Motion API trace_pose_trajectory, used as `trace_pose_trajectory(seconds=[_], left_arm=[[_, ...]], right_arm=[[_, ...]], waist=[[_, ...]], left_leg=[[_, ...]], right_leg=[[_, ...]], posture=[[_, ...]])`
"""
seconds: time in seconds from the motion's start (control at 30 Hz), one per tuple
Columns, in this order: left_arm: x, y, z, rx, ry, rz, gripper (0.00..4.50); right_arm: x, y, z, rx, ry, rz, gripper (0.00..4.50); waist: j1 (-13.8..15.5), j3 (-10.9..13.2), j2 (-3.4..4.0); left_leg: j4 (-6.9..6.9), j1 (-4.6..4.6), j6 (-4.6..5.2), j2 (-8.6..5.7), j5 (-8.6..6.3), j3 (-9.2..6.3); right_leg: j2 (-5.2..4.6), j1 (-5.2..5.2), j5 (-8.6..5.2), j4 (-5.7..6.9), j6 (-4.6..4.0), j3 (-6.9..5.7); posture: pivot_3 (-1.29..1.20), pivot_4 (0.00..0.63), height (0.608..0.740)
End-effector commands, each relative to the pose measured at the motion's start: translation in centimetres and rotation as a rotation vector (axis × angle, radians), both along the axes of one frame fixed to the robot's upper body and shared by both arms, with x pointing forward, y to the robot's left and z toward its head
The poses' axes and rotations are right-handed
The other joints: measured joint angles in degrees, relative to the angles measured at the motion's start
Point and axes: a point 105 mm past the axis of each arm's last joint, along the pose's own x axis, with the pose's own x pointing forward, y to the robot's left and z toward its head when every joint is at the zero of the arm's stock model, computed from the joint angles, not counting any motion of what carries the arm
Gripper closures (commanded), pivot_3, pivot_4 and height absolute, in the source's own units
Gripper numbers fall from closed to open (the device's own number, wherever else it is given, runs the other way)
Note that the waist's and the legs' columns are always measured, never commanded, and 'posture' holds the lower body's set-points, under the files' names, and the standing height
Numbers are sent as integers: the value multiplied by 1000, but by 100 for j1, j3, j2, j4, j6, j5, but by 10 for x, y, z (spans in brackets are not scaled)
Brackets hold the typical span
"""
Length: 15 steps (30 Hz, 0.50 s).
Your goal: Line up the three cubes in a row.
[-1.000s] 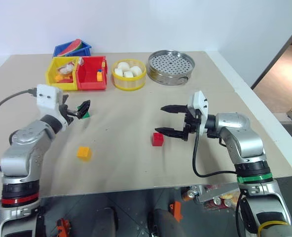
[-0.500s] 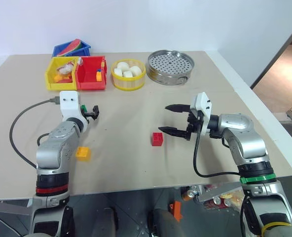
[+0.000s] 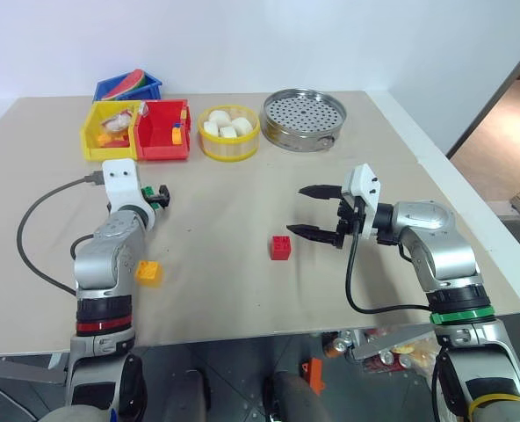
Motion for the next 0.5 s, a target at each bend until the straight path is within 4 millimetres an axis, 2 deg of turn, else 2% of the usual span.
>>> trace_pose_trajectory(seconds=[0.03, 0.3, 0.47, 0.5], left_arm=[[4, 5, 12, 20, -41, 21, 0], [10, 11, 7, 0, -17, 57, 0], [13, 11, 7, 11, -16, 60, 1400], [13, 11, 6, 8, -15, 60, 1885]], right_arm=[[-1, -1, 12, -12, -53, 8, 49], [-1, -4, 14, -13, -62, -5, 49], [-2, -2, 17, 0, -68, 0, 0], [-1, -2, 17, -1, -69, 1, 0]], waist=[[-1, 0, 0], [0, 0, 0], [0, 0, 0], [0, 0, 0]], left_leg=[[0, 0, 0, 0, 0, 0], [0, 0, 0, 0, 0, 0], [0, 0, -1, 0, 0, 0], [0, 0, -1, 0, 0, 0]], right_leg=[[0, 0, 0, 0, 0, 0], [0, 0, 0, 0, 0, 0], [0, 0, 0, 0, 0, 0], [0, -1, 0, 0, 0, 0]], posture=[[0, 150, 740], [0, 150, 740], [0, 150, 740], [0, 150, 740]])
